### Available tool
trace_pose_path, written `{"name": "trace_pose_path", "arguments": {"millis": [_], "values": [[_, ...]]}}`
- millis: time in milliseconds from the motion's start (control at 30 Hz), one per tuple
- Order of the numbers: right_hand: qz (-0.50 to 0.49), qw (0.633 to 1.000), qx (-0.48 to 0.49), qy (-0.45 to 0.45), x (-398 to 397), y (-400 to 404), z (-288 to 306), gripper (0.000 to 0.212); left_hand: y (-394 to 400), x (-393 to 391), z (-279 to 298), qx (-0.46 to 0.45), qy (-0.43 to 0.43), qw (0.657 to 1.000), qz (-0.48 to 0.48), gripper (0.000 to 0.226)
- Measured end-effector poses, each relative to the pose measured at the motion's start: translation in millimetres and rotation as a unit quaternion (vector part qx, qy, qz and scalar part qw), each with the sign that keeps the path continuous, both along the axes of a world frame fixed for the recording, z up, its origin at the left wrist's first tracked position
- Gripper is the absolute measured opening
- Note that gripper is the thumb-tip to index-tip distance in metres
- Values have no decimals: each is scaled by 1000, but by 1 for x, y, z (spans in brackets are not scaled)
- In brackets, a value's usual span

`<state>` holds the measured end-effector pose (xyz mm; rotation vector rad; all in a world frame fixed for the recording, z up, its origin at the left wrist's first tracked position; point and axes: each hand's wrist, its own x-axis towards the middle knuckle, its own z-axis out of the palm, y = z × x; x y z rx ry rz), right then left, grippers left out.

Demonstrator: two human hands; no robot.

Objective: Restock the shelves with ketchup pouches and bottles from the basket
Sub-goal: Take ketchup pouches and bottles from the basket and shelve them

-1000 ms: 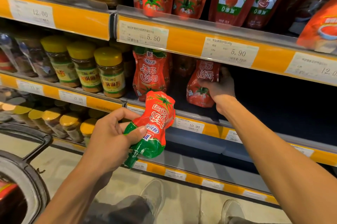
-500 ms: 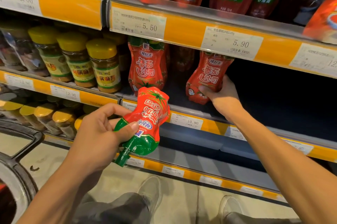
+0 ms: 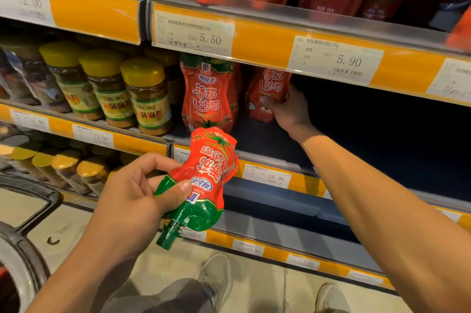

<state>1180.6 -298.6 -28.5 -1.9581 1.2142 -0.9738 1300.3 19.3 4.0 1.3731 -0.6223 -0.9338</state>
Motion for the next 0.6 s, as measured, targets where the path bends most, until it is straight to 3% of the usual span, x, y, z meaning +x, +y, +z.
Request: {"name": "trace_pose_path", "arguments": {"millis": [433,533,600], "values": [[-21,1000,13,5,10,-12,-3,71,1,-1,4,12,-15,1000,-11,37],[-60,997,-58,-5,-8,18,6,49,1,-1,5,20,-20,999,-24,35],[1,996,-72,-51,-25,50,13,24,2,-1,6,29,-27,998,-46,31]]}}
